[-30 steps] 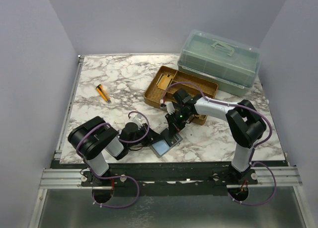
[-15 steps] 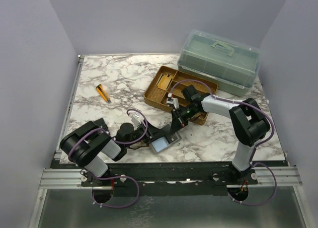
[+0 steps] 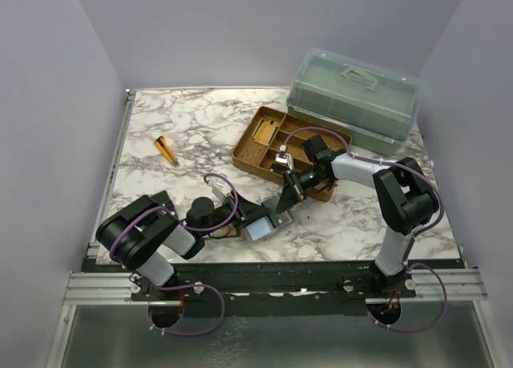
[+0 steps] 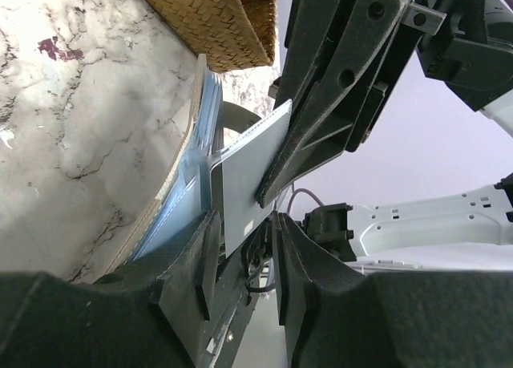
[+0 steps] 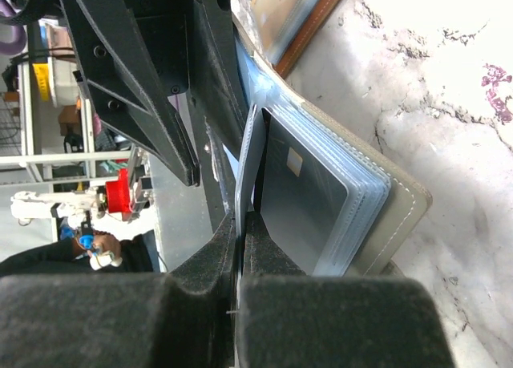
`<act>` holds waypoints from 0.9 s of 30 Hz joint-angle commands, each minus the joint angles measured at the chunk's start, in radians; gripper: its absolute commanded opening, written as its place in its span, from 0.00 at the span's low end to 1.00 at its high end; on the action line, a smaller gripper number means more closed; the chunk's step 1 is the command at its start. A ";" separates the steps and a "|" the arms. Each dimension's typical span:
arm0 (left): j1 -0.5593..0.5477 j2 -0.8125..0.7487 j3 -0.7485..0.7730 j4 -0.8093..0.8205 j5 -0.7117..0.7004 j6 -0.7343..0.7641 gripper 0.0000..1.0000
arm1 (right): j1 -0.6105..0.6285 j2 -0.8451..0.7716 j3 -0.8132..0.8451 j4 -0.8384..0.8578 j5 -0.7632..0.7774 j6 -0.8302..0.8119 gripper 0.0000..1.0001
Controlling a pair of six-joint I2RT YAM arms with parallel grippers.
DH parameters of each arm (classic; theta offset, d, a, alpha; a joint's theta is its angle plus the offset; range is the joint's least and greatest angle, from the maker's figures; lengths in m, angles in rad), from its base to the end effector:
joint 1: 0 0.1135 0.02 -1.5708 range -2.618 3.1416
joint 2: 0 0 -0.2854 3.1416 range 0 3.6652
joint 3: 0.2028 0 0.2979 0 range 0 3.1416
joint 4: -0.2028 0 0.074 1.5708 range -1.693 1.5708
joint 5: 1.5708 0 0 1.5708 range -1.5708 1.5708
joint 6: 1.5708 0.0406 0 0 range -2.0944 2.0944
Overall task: Take the credit cards out of the card holder
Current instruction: Remove the credit card from the card holder.
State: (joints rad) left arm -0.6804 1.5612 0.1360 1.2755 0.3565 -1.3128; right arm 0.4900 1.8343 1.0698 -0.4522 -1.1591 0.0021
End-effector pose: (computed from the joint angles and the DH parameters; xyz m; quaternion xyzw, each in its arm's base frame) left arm 0.1697 -0.1556 0.1022 -0.1221 0.7450 -0.6120 0.2358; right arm 0.3158 0.2106 0.1457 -0.2925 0.7759 0.5587 0.0116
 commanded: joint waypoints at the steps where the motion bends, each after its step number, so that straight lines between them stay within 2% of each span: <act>1: -0.002 -0.002 0.006 0.027 0.029 0.016 0.39 | -0.005 -0.053 -0.014 0.059 -0.153 0.032 0.00; 10: 0.000 -0.003 0.018 0.009 0.034 0.043 0.42 | -0.008 -0.060 -0.016 0.057 -0.132 0.025 0.00; 20: -0.001 -0.174 0.040 -0.265 -0.011 0.131 0.46 | -0.008 -0.056 -0.009 0.052 -0.133 0.024 0.00; 27: 0.000 -0.180 0.045 -0.295 -0.011 0.141 0.47 | -0.010 -0.064 -0.014 0.059 -0.149 0.029 0.00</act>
State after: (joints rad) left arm -0.6807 1.3853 0.1719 1.0519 0.3656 -1.2102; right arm 0.4767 1.8099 1.0496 -0.4137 -1.2106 0.0120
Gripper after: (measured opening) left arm 0.467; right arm 0.014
